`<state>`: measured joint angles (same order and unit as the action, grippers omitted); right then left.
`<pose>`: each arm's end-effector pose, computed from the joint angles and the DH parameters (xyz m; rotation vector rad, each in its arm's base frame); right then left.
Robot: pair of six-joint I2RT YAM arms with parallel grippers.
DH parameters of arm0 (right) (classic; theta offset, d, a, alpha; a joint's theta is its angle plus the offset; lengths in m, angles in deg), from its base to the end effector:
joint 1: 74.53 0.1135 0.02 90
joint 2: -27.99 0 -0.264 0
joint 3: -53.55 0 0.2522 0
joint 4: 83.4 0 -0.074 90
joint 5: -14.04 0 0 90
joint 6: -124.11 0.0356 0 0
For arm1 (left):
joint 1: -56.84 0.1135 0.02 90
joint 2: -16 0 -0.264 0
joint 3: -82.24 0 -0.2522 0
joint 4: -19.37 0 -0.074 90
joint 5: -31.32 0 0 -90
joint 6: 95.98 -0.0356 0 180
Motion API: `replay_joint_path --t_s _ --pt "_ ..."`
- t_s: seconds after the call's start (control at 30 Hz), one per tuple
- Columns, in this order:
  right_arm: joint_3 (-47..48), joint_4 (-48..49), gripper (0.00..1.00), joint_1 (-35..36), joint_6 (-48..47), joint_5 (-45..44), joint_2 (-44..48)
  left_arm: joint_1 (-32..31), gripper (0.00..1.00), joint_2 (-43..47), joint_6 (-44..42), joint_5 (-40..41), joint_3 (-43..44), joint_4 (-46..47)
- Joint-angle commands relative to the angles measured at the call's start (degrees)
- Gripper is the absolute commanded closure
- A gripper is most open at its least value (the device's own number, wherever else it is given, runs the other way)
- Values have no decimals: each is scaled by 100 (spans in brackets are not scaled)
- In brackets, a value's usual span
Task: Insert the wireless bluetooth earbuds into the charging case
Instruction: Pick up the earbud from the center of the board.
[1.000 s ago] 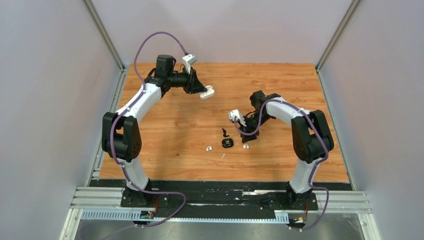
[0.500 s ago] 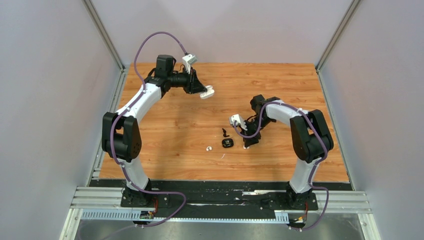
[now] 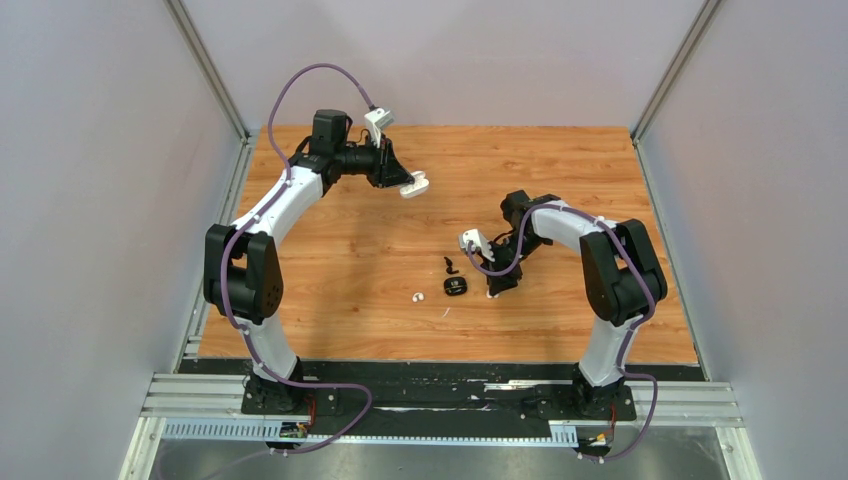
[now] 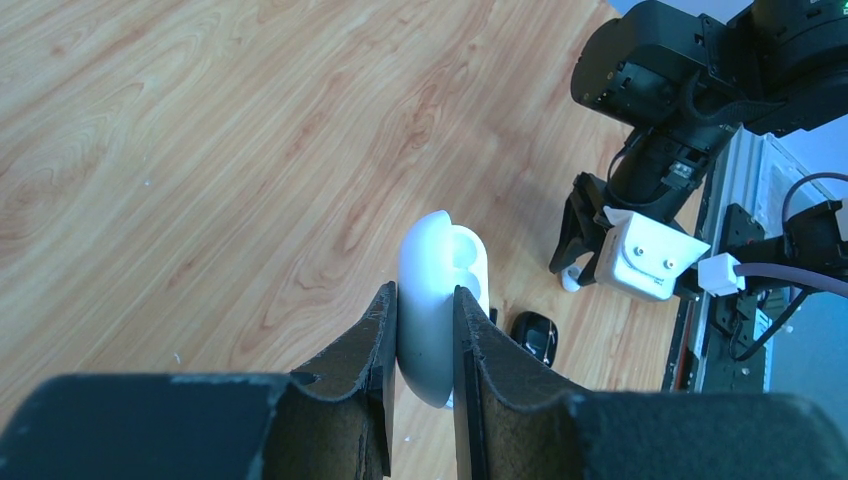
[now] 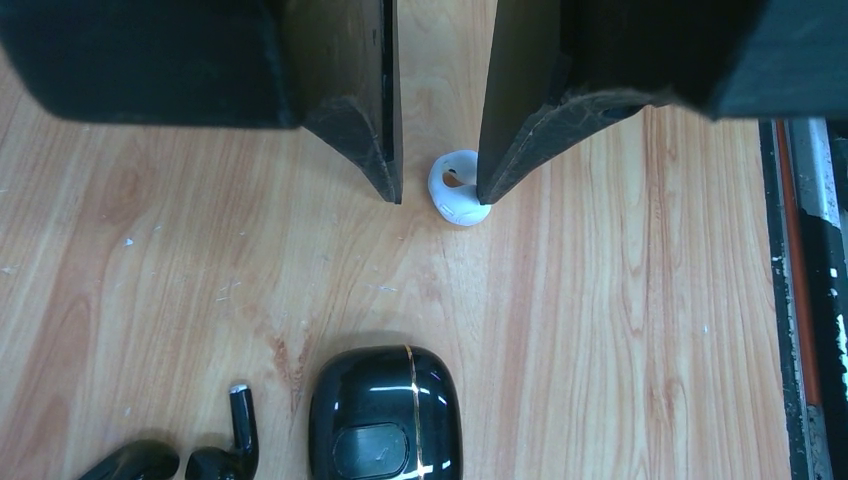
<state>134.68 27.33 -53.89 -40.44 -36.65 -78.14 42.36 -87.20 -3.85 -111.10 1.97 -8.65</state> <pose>0.2862 0.1319 0.1593 -2.0046 1.8803 0.9214 0.3934 -0.1307 0.3053 0.7636 1.9295 -1.1363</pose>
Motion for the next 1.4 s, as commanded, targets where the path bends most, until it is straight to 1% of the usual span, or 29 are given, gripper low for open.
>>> replay_joint_path --t_s 0.0,0.3,0.5,0.8,0.9,1.1,1.37 --pt "-24 99 68 14 -17 -164 -142 37 100 26 50 -128 52 205" --pt "125 -107 68 21 95 -152 -232 33 100 -20 90 -157 81 251" --pt "168 -143 74 28 113 -169 -213 33 100 -26 103 -185 82 264" --pt "397 -255 68 13 305 -166 -261 33 100 -8 86 -172 35 251" --pt "508 -325 69 10 381 -144 -340 33 100 -16 86 -172 46 255" --pt "633 -457 75 1 397 -125 -462 34 100 -62 89 -172 77 262" --pt "656 -504 73 -5 442 -95 -504 33 100 -63 79 -172 69 242"
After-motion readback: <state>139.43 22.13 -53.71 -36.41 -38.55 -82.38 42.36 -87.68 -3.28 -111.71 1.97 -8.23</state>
